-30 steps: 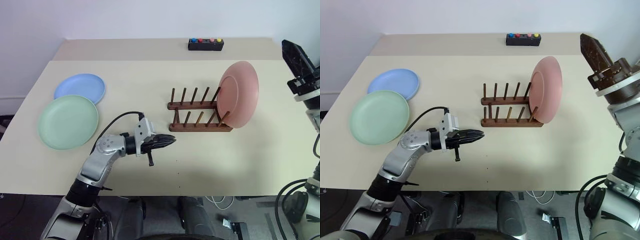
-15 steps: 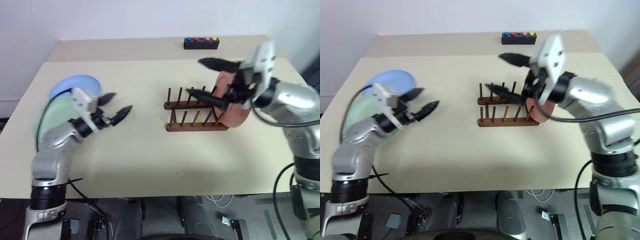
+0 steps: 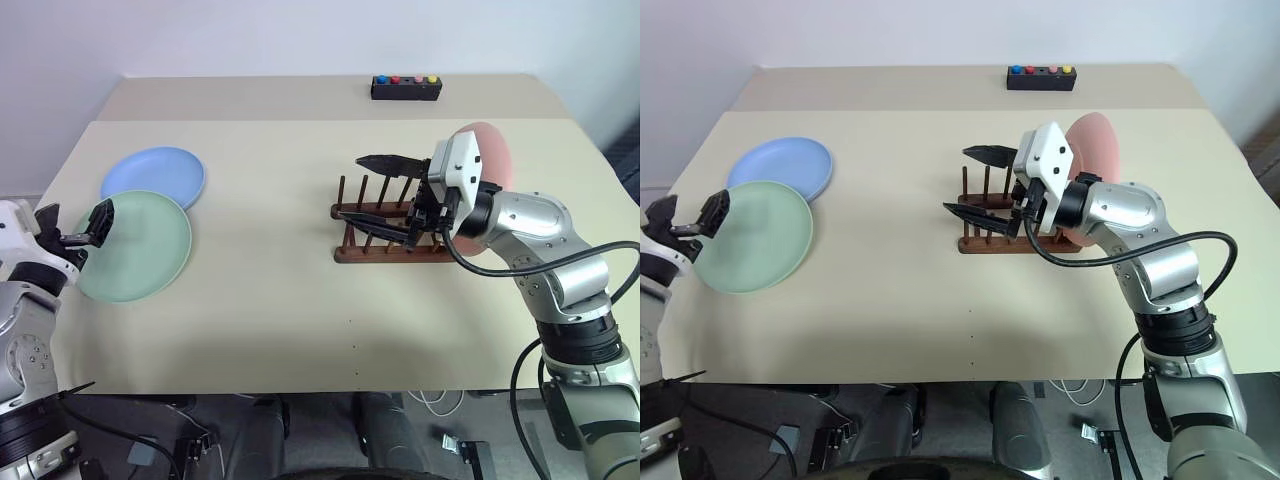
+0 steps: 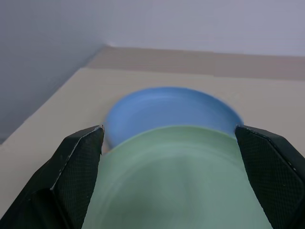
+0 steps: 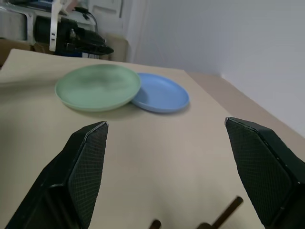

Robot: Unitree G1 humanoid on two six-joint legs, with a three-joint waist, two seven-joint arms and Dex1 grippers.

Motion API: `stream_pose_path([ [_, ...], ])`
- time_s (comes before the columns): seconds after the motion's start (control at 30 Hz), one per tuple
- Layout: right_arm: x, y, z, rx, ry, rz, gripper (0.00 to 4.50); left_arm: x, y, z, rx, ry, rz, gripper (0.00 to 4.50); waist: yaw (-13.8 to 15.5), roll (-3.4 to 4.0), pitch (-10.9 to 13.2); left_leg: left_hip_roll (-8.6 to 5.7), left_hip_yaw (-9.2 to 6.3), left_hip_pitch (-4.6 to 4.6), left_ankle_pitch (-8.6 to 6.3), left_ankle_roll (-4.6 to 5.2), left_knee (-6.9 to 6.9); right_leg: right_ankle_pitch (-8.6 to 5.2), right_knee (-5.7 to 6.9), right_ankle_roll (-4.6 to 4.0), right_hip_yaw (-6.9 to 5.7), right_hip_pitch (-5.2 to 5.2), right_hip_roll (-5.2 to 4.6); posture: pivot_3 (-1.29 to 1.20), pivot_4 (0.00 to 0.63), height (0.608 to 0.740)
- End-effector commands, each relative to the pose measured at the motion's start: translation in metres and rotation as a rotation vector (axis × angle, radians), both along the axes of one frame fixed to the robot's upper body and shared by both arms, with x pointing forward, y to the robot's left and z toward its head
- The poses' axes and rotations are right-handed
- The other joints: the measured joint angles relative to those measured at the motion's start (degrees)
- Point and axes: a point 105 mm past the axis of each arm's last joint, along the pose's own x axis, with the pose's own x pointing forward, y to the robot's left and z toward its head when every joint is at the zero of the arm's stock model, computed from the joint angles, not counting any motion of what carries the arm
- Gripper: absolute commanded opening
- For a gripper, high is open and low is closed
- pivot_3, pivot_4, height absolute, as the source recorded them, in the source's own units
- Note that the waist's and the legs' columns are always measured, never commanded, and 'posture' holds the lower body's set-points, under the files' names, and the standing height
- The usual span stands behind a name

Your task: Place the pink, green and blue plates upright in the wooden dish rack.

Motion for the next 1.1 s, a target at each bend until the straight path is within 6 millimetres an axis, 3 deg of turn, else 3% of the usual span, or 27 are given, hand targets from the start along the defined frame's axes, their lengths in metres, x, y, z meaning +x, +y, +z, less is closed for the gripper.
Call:
stream_pose_path([
  [0.03, -0.003, 0.003, 0.001, -0.001, -0.022, 0.015, 4.01, -0.014, 0.020, -0.009, -0.027, 0.028, 0.075, 4.48, -0.09, -0.01, 0.00, 0.00, 0.00, 0.01, 0.00, 0.00, -0.01, 0.00, 0.00, 0.00, 0.00, -0.01, 0.01, 0.00, 0.150, 0.730],
  [0.17, -0.003, 0.004, -0.003, -0.006, -0.015, 0.017, 4.01, -0.024, 0.039, -0.020, -0.099, 0.036, 0.163, 4.48, -0.05, -0.05, 0.00, 0.02, -0.02, 0.00, 0.00, 0.00, -0.02, 0.01, 0.02, -0.03, -0.02, -0.03, 0.02, 0.00, 0.150, 0.730],
  [0.33, -0.003, 0.005, -0.006, -0.010, -0.011, 0.020, 4.01, -0.026, 0.048, -0.042, -0.147, 0.131, 0.215, 4.48, -0.01, -0.09, -0.03, 0.01, -0.02, 0.00, 0.00, 0.00, -0.01, 0.01, 0.02, -0.02, -0.02, -0.02, 0.00, 0.00, 0.150, 0.730],
  [0.57, -0.009, 0.004, -0.009, -0.021, -0.003, 0.047, 4.01, -0.022, 0.036, -0.054, -0.188, 0.193, 0.155, 4.48, -0.03, -0.16, -0.06, 0.01, -0.02, 0.01, 0.00, 0.00, -0.01, 0.01, 0.02, -0.02, -0.03, -0.01, 0.00, 0.00, 0.150, 0.730],
  [0.7, -0.039, 0.005, -0.013, -0.045, 0.040, 0.207, 4.01, -0.020, 0.034, -0.056, -0.199, 0.196, 0.149, 4.48, 0.04, -0.16, -0.07, 0.01, -0.03, 0.00, 0.00, 0.00, -0.04, 0.01, 0.02, -0.02, -0.04, -0.02, 0.00, 0.00, 0.150, 0.730],
  [1.0, -0.037, 0.004, -0.018, -0.062, 0.043, 0.182, 4.01, -0.019, 0.032, -0.056, -0.211, 0.183, 0.142, 0.19, -0.08, -0.22, -0.10, 0.02, -0.02, 0.04, 0.01, -0.02, -0.01, -0.02, 0.02, -0.23, -0.04, -0.01, 0.01, 0.00, 0.150, 0.730],
  [1.1, -0.037, 0.004, -0.018, -0.062, 0.041, 0.184, 4.01, -0.020, 0.032, -0.057, -0.214, 0.182, 0.140, 0.05, -0.05, -0.22, -0.10, 0.02, -0.02, 0.04, 0.01, -0.02, 0.00, 0.03, 0.02, -0.14, -0.04, 0.00, 0.00, 0.00, 0.150, 0.730],
])
